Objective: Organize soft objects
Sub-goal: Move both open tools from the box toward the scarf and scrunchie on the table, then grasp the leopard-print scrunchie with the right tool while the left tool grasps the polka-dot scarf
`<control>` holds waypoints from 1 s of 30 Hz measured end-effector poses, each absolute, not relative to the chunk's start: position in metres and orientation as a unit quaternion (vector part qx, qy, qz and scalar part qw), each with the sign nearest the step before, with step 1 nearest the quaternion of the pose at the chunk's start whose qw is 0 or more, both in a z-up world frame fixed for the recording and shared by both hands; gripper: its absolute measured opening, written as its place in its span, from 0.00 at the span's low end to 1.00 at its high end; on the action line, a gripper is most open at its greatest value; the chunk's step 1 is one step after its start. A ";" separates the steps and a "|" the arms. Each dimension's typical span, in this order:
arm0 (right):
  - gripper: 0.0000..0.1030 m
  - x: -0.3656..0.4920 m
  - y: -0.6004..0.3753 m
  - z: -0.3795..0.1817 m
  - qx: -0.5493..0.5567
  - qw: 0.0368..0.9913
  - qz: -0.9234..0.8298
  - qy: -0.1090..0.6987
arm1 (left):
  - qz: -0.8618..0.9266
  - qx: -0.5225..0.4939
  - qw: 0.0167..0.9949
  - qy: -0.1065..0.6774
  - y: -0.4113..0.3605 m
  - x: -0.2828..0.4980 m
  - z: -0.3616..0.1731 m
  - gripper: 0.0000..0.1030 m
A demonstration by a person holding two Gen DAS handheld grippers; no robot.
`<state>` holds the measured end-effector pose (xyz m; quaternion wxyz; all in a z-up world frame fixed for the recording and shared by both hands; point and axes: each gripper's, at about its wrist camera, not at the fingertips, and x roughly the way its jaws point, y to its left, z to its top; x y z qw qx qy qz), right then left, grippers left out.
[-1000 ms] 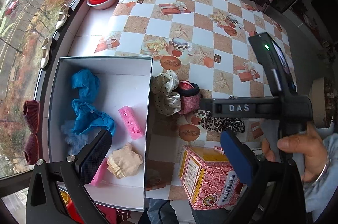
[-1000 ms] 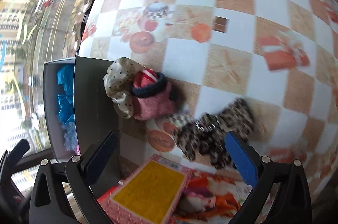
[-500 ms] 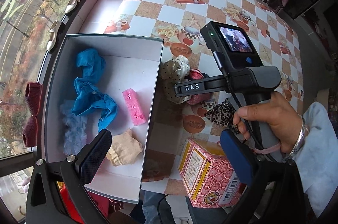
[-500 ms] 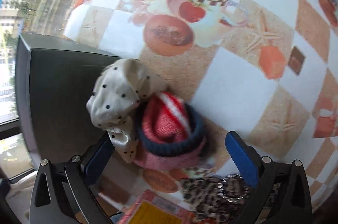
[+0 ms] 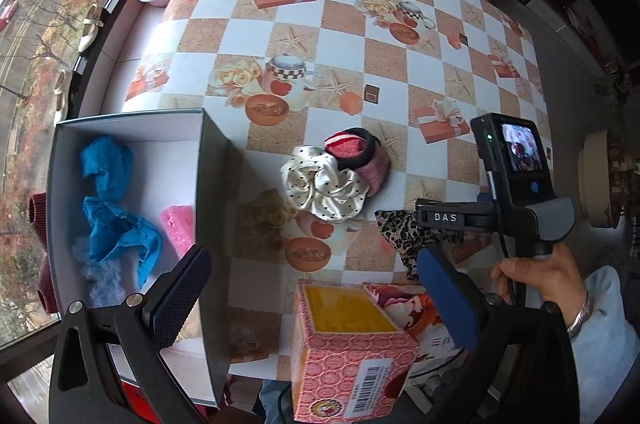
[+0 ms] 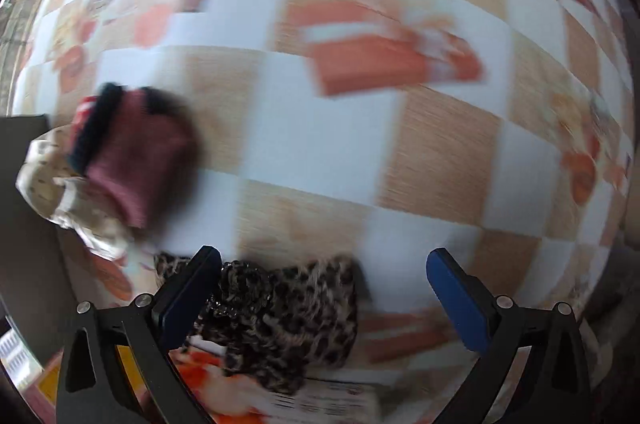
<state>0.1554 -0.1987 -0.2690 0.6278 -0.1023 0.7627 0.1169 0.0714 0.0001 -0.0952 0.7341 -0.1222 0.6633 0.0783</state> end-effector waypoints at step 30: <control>1.00 0.128 -0.222 -0.270 -0.109 0.628 0.201 0.744 | 0.095 -0.104 0.559 0.817 -0.007 0.160 -0.256 0.98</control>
